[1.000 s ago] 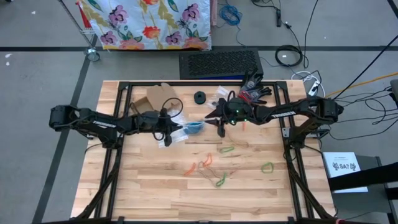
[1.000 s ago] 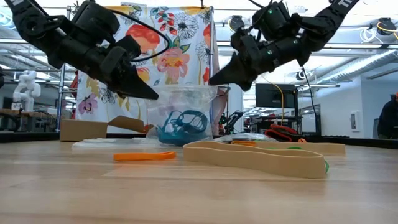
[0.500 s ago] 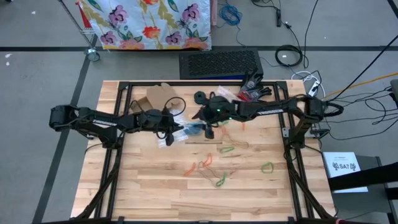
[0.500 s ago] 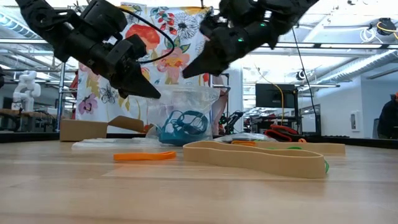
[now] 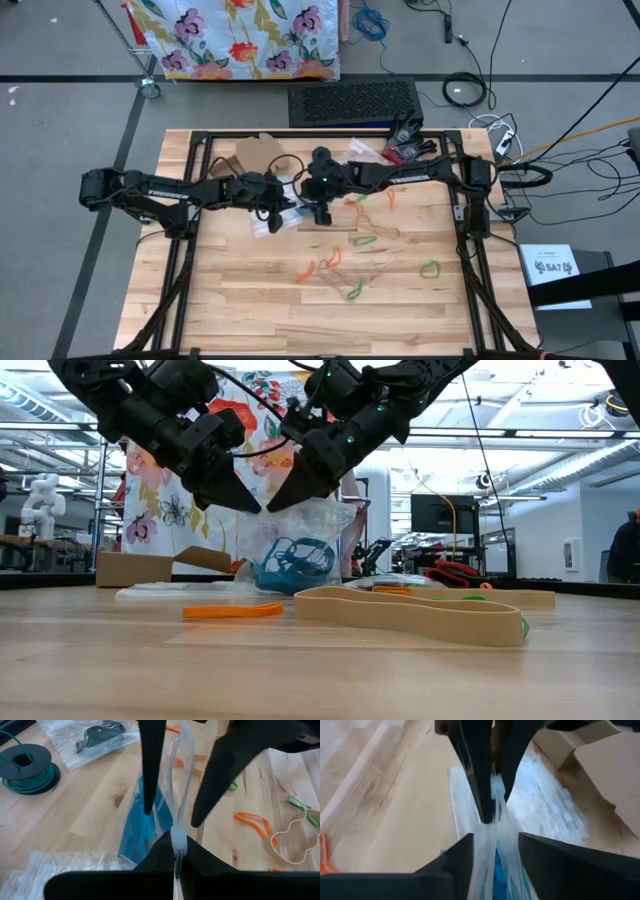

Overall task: Sort rubber bands
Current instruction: Close the transparent zip bag

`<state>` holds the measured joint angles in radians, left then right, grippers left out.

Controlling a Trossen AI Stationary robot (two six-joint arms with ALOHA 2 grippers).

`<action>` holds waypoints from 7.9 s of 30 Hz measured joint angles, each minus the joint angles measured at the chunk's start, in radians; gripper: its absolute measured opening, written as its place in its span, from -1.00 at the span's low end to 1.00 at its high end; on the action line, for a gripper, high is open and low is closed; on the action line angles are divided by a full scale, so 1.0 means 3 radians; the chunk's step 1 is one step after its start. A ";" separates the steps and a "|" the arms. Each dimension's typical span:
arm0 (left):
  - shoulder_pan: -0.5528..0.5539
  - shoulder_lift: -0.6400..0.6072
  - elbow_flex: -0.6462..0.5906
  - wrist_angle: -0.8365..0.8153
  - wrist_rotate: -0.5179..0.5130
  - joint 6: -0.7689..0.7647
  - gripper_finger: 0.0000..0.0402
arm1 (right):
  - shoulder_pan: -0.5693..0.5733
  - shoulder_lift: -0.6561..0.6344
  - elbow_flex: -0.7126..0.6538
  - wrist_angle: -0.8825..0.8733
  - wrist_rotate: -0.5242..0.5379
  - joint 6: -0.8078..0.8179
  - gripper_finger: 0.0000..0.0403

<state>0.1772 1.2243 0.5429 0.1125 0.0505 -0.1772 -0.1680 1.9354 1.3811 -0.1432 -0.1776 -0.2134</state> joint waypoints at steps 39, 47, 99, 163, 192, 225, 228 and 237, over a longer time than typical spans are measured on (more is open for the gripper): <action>-0.0004 0.0001 -0.0618 0.1368 -0.0083 0.0118 -0.87 | 0.0018 -0.0056 0.0001 0.0181 -0.0039 0.0157 -1.00; -0.0004 0.0001 -0.0619 0.1336 -0.0081 0.0104 -0.98 | 0.0022 -0.0056 0.0000 0.0018 -0.0038 0.0233 -0.97; -0.0004 0.0001 -0.0577 0.1389 0.0022 -0.0011 -1.00 | 0.0114 -0.0053 -0.0001 0.0718 0.0235 -0.0208 -0.60; -0.0004 -0.0402 -0.0577 0.0893 -0.0086 0.0375 -0.97 | 0.0106 -0.0052 -0.0001 0.0507 0.0244 -0.0170 -0.92; -0.0003 -0.0581 -0.0579 0.0802 -0.0174 0.0378 -1.00 | 0.0057 -0.0172 0.0003 -0.1141 0.0274 0.0118 -0.92; -0.0003 -0.0581 -0.0579 0.0803 -0.0095 0.0337 -1.00 | 0.0001 -0.0243 -0.0004 -0.0462 0.0257 -0.0038 -0.27; -0.0004 -0.0580 -0.0579 0.0902 -0.0041 0.0262 -1.00 | -0.0014 -0.0243 -0.0004 -0.0431 0.0259 0.0027 -0.27; -0.0003 -0.0580 -0.0579 0.0994 -0.0031 0.0115 -0.84 | 0.0001 -0.0245 -0.0003 -0.0740 0.0403 0.0034 -0.95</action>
<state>0.1764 1.0504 0.3691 0.4107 0.0413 -0.1427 -0.1678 1.8619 1.3804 -0.3653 -0.0566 -0.2031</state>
